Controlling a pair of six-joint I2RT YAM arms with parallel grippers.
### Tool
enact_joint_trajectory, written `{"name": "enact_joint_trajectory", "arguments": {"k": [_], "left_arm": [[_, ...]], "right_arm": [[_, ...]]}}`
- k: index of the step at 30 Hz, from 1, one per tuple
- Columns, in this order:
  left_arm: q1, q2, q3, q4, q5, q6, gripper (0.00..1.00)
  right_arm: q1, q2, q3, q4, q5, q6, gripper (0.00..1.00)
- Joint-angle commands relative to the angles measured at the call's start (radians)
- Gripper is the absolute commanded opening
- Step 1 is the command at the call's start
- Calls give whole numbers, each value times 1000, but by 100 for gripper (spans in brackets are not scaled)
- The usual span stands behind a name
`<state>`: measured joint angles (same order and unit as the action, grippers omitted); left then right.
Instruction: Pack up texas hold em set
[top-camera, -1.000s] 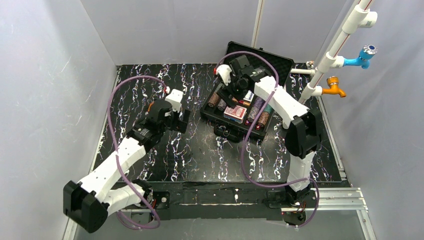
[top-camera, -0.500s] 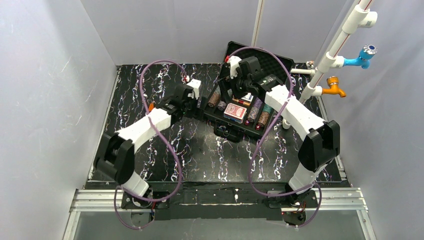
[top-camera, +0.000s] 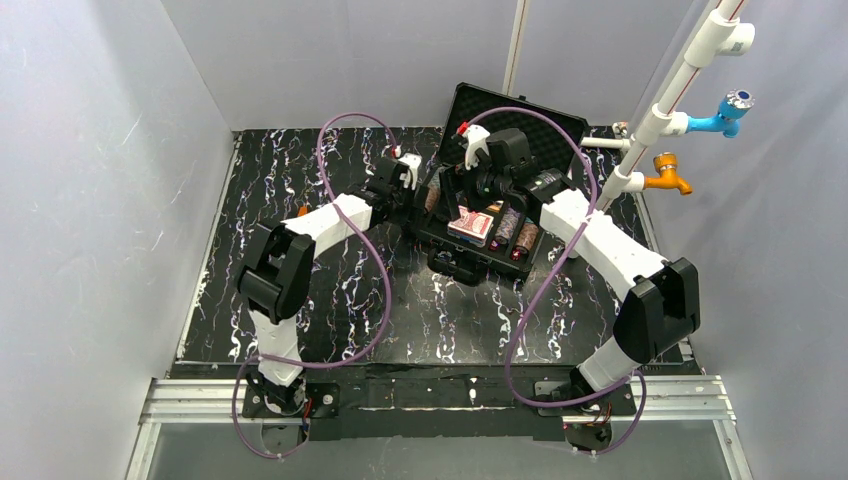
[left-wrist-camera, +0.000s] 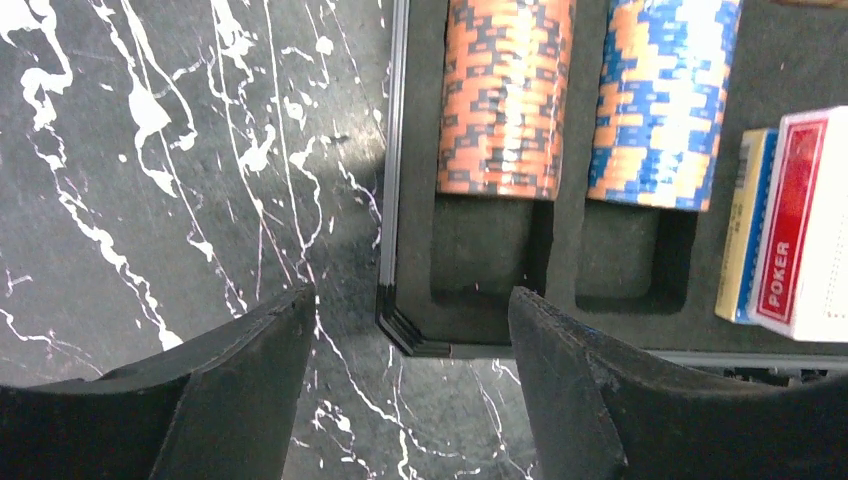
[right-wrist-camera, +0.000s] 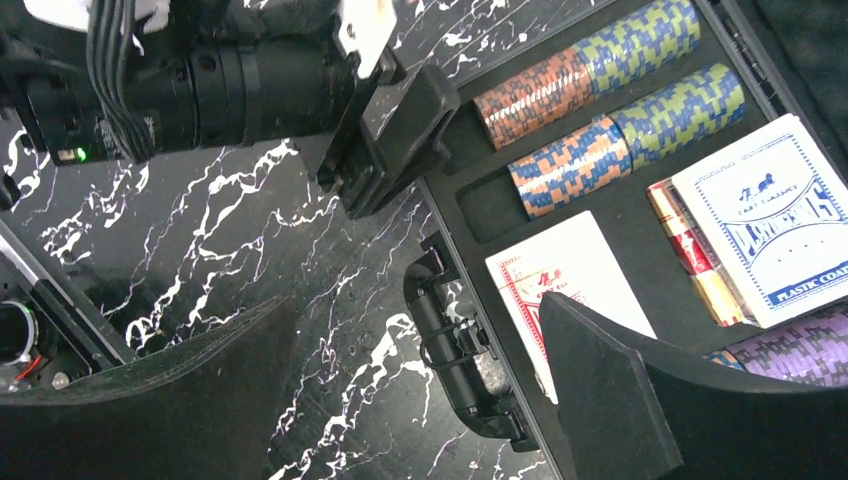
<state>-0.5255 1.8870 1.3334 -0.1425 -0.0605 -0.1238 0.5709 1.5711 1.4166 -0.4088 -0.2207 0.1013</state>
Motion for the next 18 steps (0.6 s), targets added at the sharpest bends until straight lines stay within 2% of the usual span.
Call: {"name": "enact_joint_trajectory", "arguments": {"k": [1,6,14,18], "left_arm": [[10,25,61,-2,1,0,68],[16,55,78,2,-11,3,66],[49,114,76,14,9,-46,52],[50,121,66,10,22,-41,39]], "right_arm": [[4,-39,-19,54,-36,8,98],[4,-39,-31,67,-49,8,98],[7,-24,-36,70,-70,12,98],[7,-18,-35,71,-78,16,98]]}}
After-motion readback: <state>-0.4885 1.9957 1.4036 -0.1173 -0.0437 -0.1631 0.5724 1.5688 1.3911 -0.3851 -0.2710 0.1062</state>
